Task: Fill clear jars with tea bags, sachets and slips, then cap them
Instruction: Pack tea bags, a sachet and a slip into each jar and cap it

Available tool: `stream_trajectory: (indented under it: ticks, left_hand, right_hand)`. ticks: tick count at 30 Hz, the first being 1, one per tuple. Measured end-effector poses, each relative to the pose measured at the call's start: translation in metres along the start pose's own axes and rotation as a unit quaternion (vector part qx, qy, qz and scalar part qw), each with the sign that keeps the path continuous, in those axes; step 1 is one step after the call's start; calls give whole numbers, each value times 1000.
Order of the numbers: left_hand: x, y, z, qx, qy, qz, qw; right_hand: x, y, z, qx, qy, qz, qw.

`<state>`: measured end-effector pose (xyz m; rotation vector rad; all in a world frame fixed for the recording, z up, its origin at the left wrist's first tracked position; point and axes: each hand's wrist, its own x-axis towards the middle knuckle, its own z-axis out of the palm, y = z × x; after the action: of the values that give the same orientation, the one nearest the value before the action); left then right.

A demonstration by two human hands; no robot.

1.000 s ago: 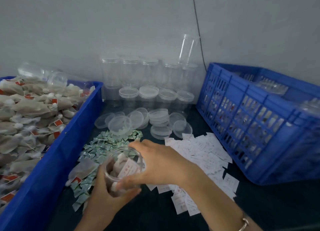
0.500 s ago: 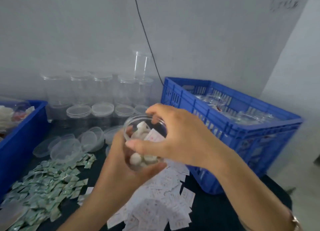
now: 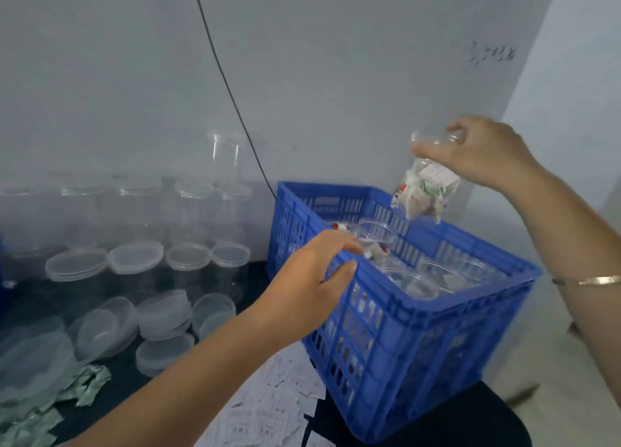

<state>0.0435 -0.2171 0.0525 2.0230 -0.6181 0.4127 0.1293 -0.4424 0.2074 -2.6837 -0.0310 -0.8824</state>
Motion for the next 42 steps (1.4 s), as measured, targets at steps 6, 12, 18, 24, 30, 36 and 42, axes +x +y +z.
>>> stream_trajectory:
  ticks: [6, 12, 18, 24, 30, 36, 42]
  left_hand:
    - [32, -9, 21, 9, -62, -6, 998]
    - [53, -12, 40, 30, -158, -33, 986]
    - [45, -25, 58, 71, -133, 42, 988]
    - [44, -26, 60, 70, -114, 67, 989]
    - [44, -26, 61, 62, -92, 74, 991]
    - [41, -25, 63, 29, -55, 72, 995]
    - [31, -24, 50, -19, 21, 83, 996]
  right_hand:
    - [26, 48, 56, -75, -87, 71, 991]
    - [30, 82, 100, -95, -148, 104, 979]
    - [31, 100, 126, -70, -264, 119, 955]
    - [30, 101, 132, -123, -347, 81, 926]
    - [29, 99, 129, -129, -357, 90, 921]
    - [29, 102, 131, -144, -356, 99, 918]
    - [29, 100, 126, -152, -336, 111, 923]
